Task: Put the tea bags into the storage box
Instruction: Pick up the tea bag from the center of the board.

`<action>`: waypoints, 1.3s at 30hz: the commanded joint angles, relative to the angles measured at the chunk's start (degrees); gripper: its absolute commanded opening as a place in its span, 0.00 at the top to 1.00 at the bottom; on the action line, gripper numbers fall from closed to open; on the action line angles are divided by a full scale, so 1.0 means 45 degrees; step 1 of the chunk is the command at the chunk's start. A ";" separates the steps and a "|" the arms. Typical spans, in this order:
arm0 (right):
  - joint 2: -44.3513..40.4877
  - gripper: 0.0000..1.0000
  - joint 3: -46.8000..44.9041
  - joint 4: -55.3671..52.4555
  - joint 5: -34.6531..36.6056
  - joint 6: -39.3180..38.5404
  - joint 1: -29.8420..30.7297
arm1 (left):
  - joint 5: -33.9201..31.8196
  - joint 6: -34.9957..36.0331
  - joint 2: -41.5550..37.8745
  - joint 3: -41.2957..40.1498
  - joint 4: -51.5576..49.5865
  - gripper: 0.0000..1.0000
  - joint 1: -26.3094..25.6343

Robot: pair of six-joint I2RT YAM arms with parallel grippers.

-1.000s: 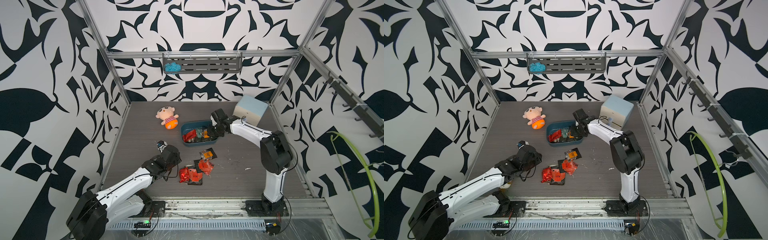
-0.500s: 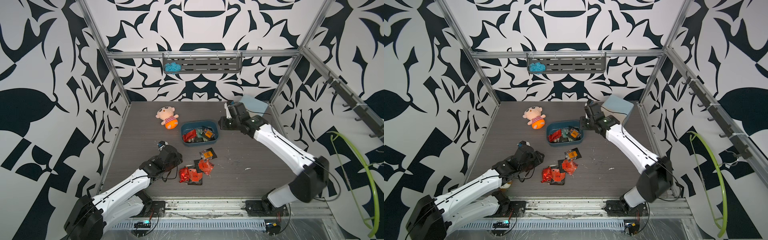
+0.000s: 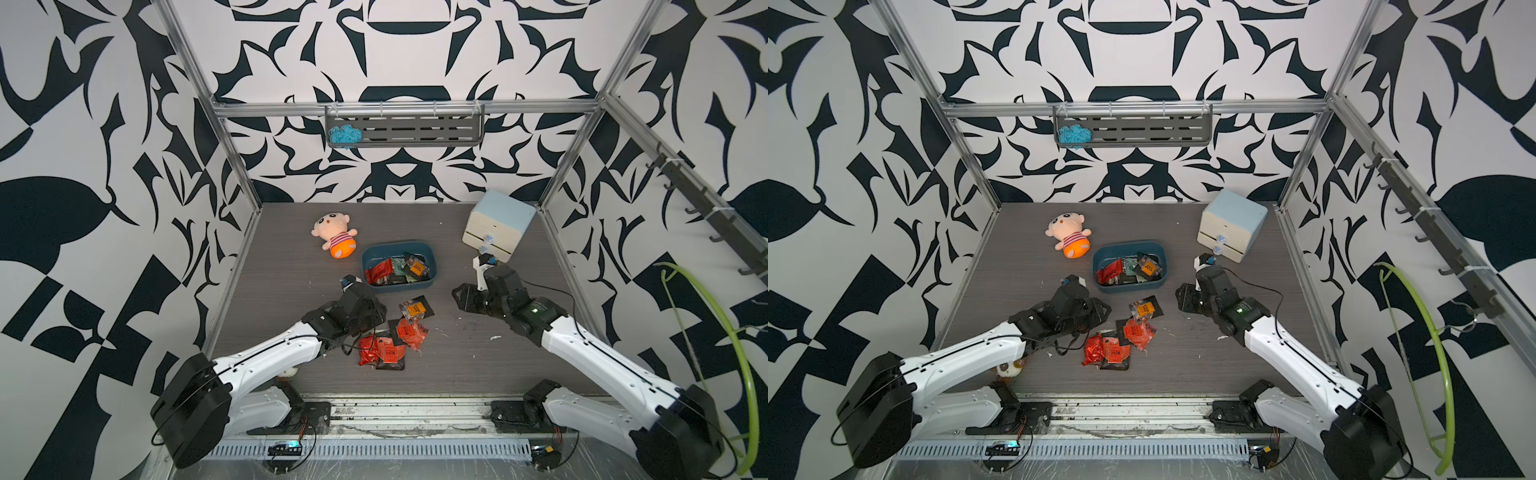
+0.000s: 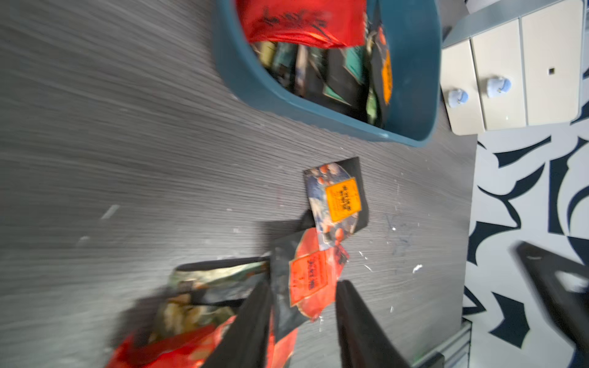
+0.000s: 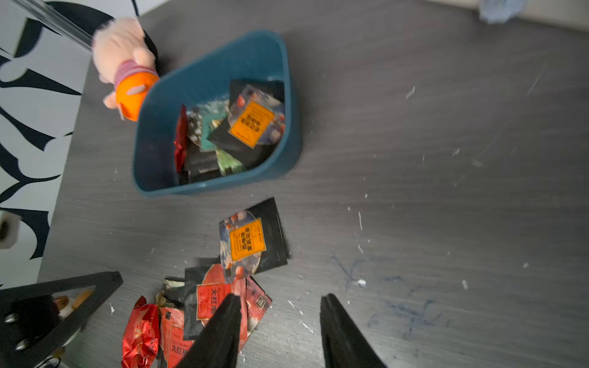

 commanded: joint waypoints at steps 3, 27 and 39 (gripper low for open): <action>0.0877 0.57 -0.0454 0.1782 -0.0839 0.1917 0.0038 | 0.0227 0.0197 0.1659 0.1010 0.0518 0.67 -0.0224; 0.5676 0.61 0.0687 0.3658 -0.3115 0.2065 0.0075 | 0.0974 0.0908 0.5932 0.3528 0.0225 0.76 -0.0439; 0.6659 0.62 0.1199 0.3510 -0.3411 0.1856 0.0116 | 0.0824 0.0941 0.6717 0.4016 -0.0122 0.80 -0.0439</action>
